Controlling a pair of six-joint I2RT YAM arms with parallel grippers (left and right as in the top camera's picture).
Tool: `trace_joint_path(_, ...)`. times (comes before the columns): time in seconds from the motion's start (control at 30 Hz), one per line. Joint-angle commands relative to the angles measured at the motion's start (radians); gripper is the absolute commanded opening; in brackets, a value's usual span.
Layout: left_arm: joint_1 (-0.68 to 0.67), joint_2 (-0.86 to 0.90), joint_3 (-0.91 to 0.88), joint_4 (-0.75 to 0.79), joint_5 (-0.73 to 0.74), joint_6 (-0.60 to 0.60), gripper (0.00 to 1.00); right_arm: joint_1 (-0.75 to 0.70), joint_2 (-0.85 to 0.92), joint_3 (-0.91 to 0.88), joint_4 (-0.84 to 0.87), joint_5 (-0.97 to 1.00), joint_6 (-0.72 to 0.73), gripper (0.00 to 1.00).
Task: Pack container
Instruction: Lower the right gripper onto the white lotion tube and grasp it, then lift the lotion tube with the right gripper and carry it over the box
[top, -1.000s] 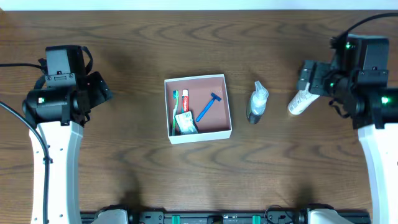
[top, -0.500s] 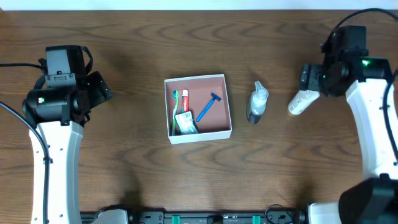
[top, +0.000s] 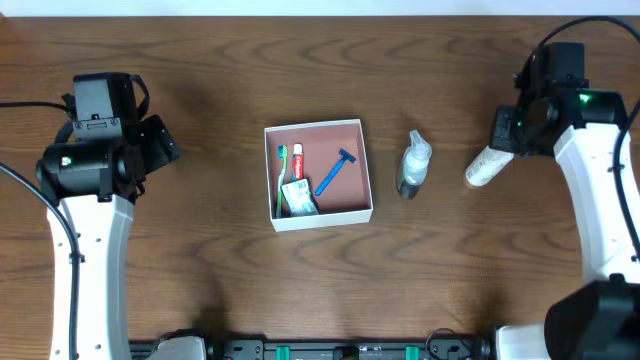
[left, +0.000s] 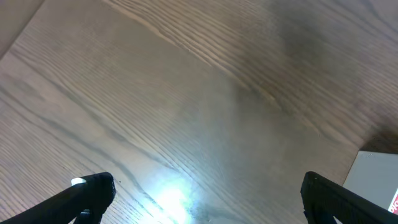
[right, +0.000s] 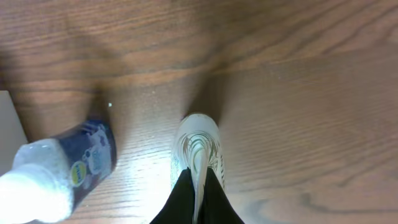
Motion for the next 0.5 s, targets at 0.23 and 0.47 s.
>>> trace_joint_path(0.23, 0.005, 0.002, 0.003, -0.003, -0.009, 0.009, 0.98, 0.199, -0.349, 0.173, 0.023, 0.097, 0.046, 0.02)
trace_joint_path(0.47, 0.005, 0.002, 0.003, -0.003, -0.009, 0.009, 0.98, 0.444, -0.428, 0.202, 0.121, 0.043, 0.045, 0.02)
